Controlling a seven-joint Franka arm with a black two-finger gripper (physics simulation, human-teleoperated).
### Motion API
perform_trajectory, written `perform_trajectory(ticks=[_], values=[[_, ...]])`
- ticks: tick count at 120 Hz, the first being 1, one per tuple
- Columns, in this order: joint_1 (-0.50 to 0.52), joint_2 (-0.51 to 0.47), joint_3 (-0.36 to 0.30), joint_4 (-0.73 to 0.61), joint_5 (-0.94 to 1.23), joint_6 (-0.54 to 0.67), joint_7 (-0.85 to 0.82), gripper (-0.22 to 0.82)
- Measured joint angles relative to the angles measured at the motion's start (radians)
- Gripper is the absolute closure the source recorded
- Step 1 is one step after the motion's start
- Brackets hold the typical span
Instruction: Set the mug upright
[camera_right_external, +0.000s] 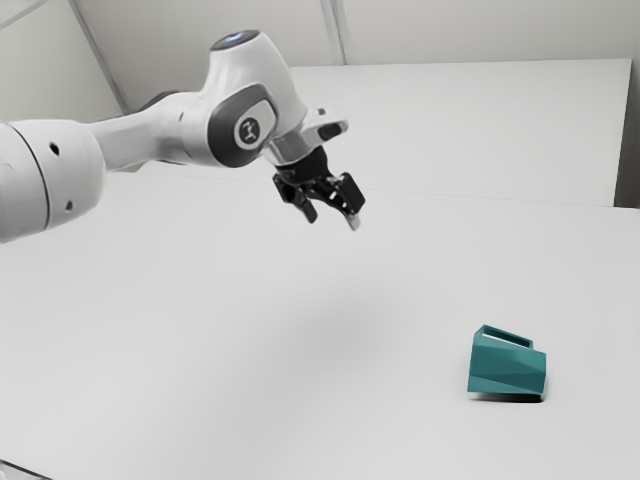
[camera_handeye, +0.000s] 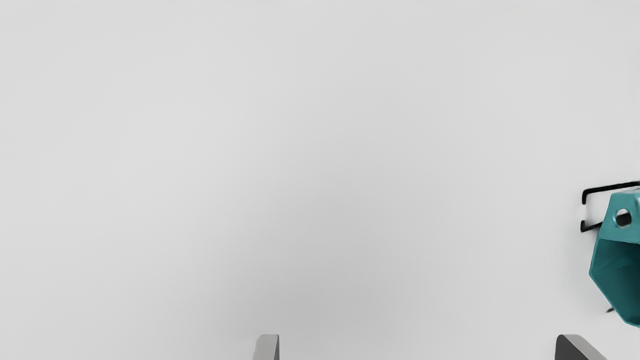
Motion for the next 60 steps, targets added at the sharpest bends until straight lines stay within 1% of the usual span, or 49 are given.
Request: perform_trajectory(ticks=[16, 31, 35, 40, 44, 52, 60], values=[[-0.036, 0.022, -0.033, -0.007, -0.008, 0.064, -0.078, 0.00], [-0.101, 0.063, -0.033, -0.005, -0.009, 0.105, -0.154, 0.00], [-0.138, 0.074, -0.010, -0.005, -0.010, 0.117, -0.174, 0.00], [-0.199, 0.084, 0.040, -0.006, -0.021, 0.129, -0.199, 0.00], [-0.228, 0.089, 0.064, -0.006, -0.037, 0.137, -0.218, 0.00], [-0.255, 0.095, 0.086, -0.007, -0.071, 0.148, -0.252, 0.00], [-0.284, 0.097, 0.094, -0.023, -0.115, 0.159, -0.283, 0.00]])
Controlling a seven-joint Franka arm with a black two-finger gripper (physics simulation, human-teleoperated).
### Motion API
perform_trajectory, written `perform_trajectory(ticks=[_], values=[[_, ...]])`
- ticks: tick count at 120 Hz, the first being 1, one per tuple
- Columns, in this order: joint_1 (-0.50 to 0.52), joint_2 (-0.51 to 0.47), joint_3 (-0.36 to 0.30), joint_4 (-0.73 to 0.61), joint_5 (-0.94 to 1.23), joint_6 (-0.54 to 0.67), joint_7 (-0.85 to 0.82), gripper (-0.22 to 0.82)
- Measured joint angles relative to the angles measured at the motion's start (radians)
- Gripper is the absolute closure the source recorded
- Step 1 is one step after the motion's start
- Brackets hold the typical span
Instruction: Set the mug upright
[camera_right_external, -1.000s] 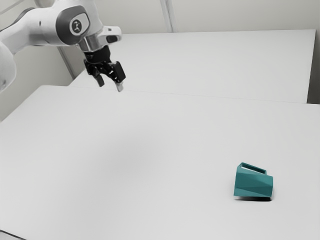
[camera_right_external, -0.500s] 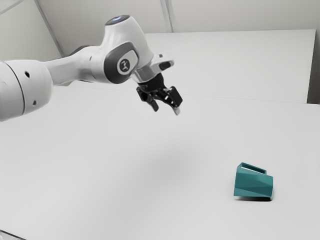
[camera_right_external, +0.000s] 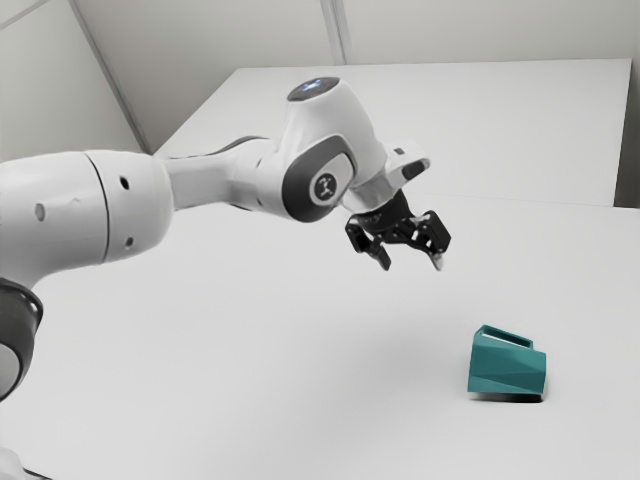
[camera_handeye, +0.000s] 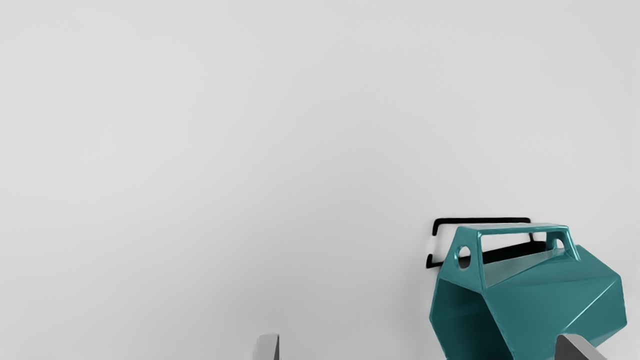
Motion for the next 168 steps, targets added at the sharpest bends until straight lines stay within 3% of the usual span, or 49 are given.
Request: perform_trajectory(ticks=[32, 68, 130, 168], values=[[-0.098, 0.052, 0.000, -0.017, -0.116, 0.079, -0.094, 0.00], [-0.103, -0.004, -0.030, -0.178, -0.158, 0.156, -0.160, 0.01], [-0.101, 0.072, -0.080, -0.165, -0.148, 0.309, -0.182, 0.01], [-0.101, 0.091, -0.121, -0.171, -0.189, 0.470, -0.176, 0.02]])
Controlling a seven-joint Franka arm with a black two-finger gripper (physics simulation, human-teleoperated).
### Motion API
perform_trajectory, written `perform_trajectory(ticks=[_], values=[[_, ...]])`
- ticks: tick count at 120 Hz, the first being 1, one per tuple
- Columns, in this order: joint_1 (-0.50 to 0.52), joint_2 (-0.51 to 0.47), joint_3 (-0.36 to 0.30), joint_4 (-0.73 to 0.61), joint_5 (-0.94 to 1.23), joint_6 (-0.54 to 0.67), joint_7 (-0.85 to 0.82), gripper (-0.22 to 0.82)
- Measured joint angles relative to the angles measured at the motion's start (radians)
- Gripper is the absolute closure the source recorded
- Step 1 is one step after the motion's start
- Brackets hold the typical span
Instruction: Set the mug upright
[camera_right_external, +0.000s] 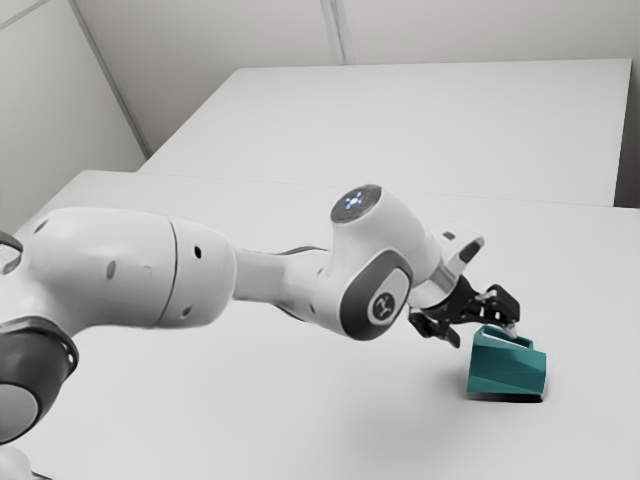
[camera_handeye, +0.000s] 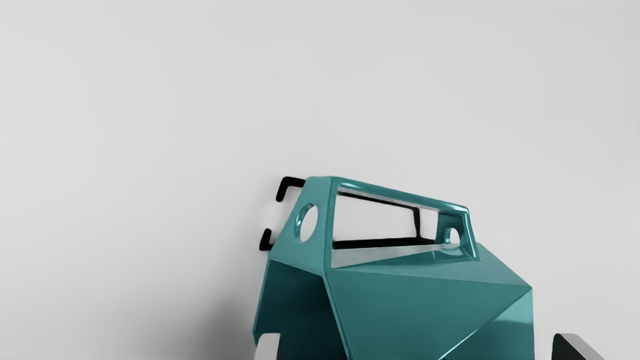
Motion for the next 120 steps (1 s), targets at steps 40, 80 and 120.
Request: perform_trajectory(ticks=[40, 80, 120], values=[[-0.001, 0.004, -0.049, -0.061, -0.144, 0.116, 0.002, 0.02], [-0.001, 0.043, -0.059, -0.052, -0.144, 0.178, 0.008, 0.16], [-0.001, 0.048, -0.057, 0.005, -0.113, 0.233, 0.036, 0.27]])
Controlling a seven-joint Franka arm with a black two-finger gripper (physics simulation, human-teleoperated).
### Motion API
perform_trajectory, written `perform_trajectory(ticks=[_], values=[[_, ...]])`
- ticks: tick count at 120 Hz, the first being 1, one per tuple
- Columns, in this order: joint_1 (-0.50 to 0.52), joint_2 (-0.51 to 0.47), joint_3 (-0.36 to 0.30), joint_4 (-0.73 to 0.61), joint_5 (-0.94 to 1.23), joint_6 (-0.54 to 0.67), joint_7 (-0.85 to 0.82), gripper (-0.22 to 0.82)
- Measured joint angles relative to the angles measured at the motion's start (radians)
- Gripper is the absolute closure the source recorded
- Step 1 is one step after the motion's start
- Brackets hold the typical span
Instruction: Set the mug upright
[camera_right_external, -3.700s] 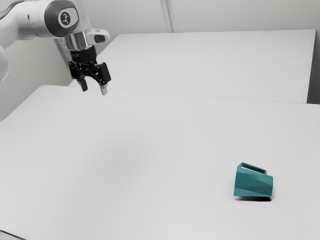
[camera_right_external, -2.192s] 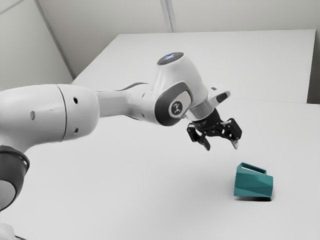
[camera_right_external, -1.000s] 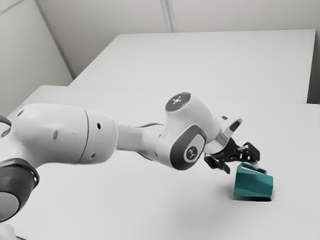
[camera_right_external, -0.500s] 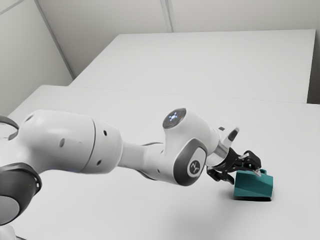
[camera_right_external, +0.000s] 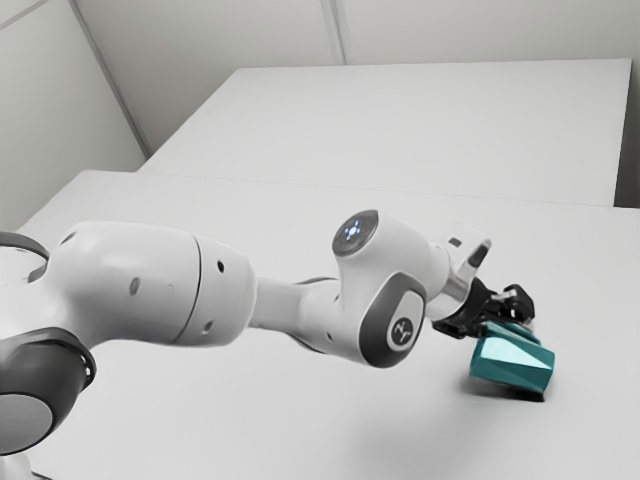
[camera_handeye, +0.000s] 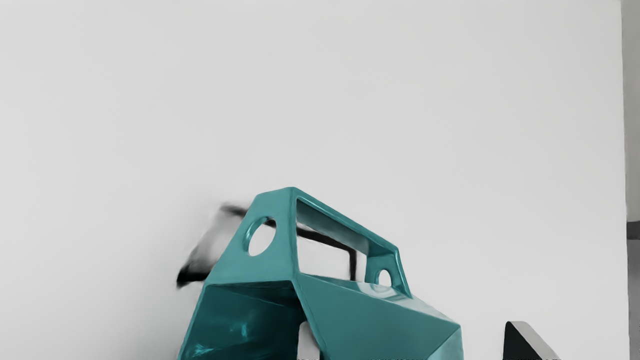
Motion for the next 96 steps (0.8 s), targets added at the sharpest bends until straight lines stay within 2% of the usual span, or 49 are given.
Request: perform_trajectory(ticks=[25, 38, 61, 96], values=[[0.000, 0.002, 0.005, 0.026, 0.041, 0.001, 0.012, 0.56], [0.000, 0.004, 0.010, 0.037, 0.048, 0.000, 0.017, 0.67], [0.000, 0.006, 0.016, 0.057, 0.056, -0.006, 0.024, 0.74], [0.004, -0.022, 0.046, 0.073, 0.076, -0.061, 0.029, 0.78]])
